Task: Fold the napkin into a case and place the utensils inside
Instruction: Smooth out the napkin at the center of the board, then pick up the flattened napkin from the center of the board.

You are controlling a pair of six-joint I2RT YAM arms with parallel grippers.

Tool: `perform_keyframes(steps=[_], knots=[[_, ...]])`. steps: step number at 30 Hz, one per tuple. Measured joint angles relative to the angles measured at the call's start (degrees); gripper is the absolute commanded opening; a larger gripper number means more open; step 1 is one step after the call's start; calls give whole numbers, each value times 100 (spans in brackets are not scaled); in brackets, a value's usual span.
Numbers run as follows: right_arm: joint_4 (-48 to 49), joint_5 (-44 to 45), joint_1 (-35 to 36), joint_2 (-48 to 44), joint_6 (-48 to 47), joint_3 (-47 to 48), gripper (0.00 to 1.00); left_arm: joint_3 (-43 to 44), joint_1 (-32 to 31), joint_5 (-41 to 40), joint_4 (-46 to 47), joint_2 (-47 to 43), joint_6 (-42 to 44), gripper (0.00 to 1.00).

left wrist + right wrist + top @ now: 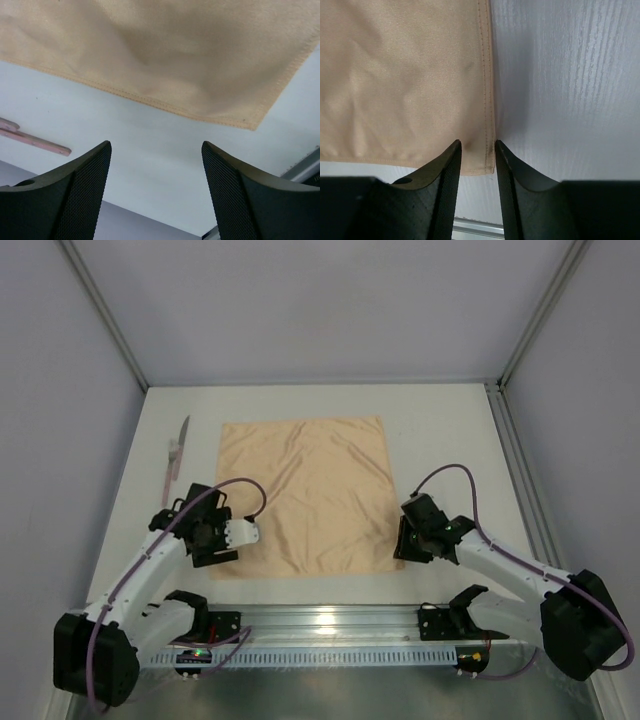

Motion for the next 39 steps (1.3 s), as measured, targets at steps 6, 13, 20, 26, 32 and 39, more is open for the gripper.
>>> perform_keyframes(steps=[6, 13, 20, 26, 32, 39], knots=[[-815, 188, 9, -271, -155, 833, 50, 42, -125, 149, -627, -498, 39, 76], [-1158, 326, 9, -688, -299, 1475, 52, 87, -245, 264, -831, -586, -535, 76], [-1095, 140, 9, -1045, -177, 704, 52, 205, -391, 267, -999, -372, -905, 74], [-990, 20, 9, -763, -131, 487, 52, 269, -553, 459, -1082, 407, -1298, 65], [-1067, 17, 9, -133, -129, 549, 51, 225, -1296, 306, -1060, 411, -1360, 61], [-1211, -101, 9, 260, -192, 791, 50, -46, -1886, -68, -1158, 203, -723, 56]])
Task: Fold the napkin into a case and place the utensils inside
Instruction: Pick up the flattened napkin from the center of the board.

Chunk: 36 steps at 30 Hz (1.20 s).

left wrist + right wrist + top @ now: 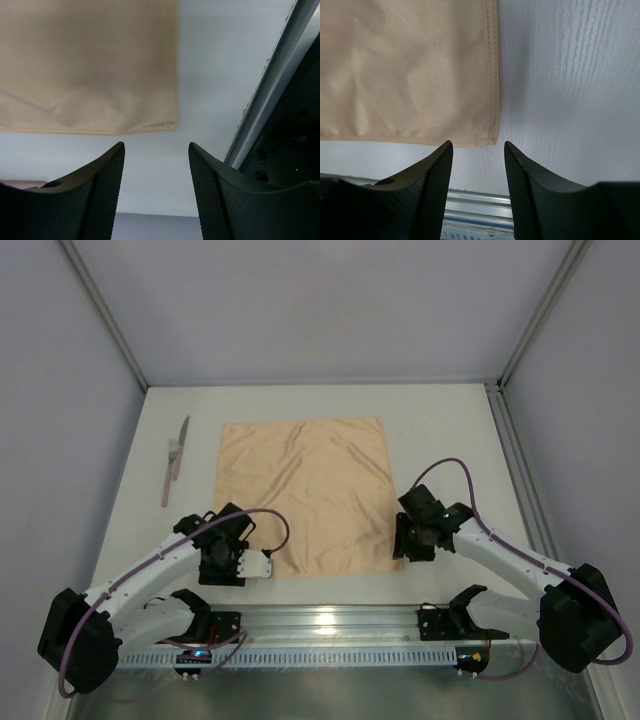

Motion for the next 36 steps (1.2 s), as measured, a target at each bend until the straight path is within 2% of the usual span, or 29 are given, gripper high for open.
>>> perform_keyframes(steps=[6, 9, 18, 28, 31, 35, 36], knots=[[15, -278, 0, 63, -17, 42, 48, -640, -7, -393, -190, -1410, 920, 60], [74, -376, 0, 122, -20, 15, 47, -671, -7, -389, -151, -1707, 1126, 60], [219, -365, 0, 356, 107, -315, 44, -885, -7, 24, 199, -1204, 1360, 57], [369, -361, 0, 389, 306, -334, 43, -1198, -4, 125, 501, -1257, 1729, 57], [426, -376, 0, 426, 330, -334, 38, -1220, -11, -181, 758, -964, 1703, 54], [498, -402, 0, 466, 363, -339, 20, -1226, -11, -398, 929, -848, 1611, 46], [525, -409, 0, 474, 367, -343, 12, -1239, -11, -431, 960, -855, 1576, 42]])
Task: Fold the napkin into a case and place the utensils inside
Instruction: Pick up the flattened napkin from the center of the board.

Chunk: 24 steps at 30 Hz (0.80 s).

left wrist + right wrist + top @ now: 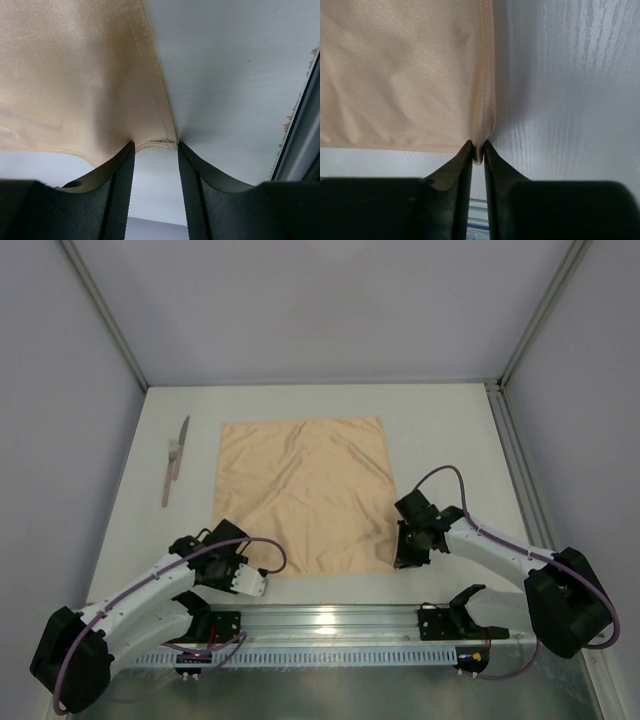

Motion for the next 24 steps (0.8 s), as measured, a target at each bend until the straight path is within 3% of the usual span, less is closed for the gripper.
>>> perform_keyframes(steps=[2, 5, 6, 7, 15, 24], knots=[[55, -13, 0, 26, 2, -7, 4, -33, 0, -66, 79, -26, -28, 36], [70, -9, 0, 33, 2, -4, 3, -98, 0, -131, 181, -90, -81, 17], [68, -7, 0, 33, 0, 0, 3, -118, 0, -146, 208, -105, -109, 2], [50, -7, 0, 33, -4, 13, 3, -140, 0, -155, 264, -114, -166, 0], [-361, -11, 0, -2, -164, 719, 3, 140, 2, -166, 509, 20, -780, 0], [-1154, -81, 0, -417, -511, 1510, 3, 1591, 0, 109, -496, -179, -1502, 0]])
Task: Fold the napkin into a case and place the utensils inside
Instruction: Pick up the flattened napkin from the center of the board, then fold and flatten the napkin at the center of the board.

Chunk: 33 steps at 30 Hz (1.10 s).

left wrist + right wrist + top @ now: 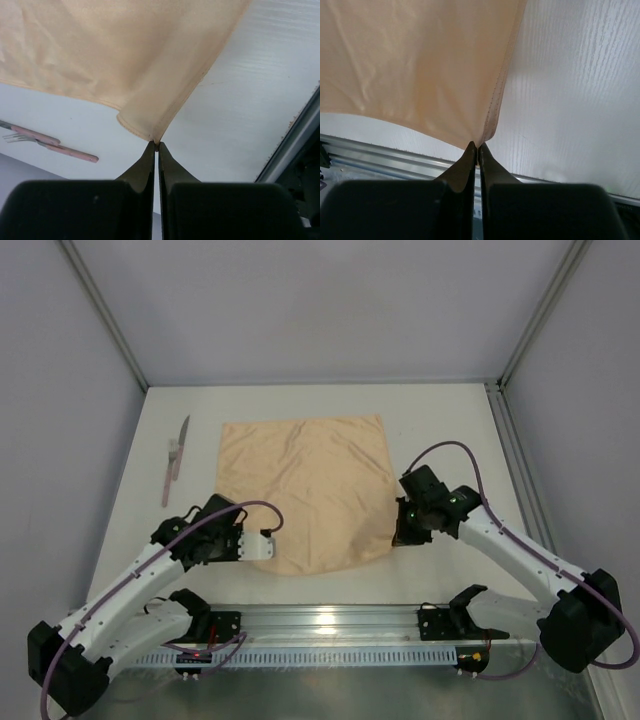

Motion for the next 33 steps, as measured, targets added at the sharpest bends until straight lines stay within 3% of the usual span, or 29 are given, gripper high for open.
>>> perform_keyframes(steps=[7, 12, 18, 25, 29, 33], knots=[[-938, -105, 0, -485, -210, 234, 3, 560, 2, 79, -1099, -212, -592, 0], [-1084, -210, 0, -769, -254, 275, 3, 470, 2, 87, -1209, -317, -787, 0], [-1412, -334, 0, -911, -249, 275, 3, 863, 2, 133, -1318, 282, -970, 0], [-1978, -782, -33, -1401, -136, 210, 3, 1228, 2, 85, -1550, -122, -1510, 0], [-1958, -1180, -608, -592, -431, 474, 3, 1582, 118, -35, -1191, 387, -1884, 0], [-1528, -1259, -1598, 306, -844, 651, 3, 2111, 772, -74, -647, 1416, -2142, 0]])
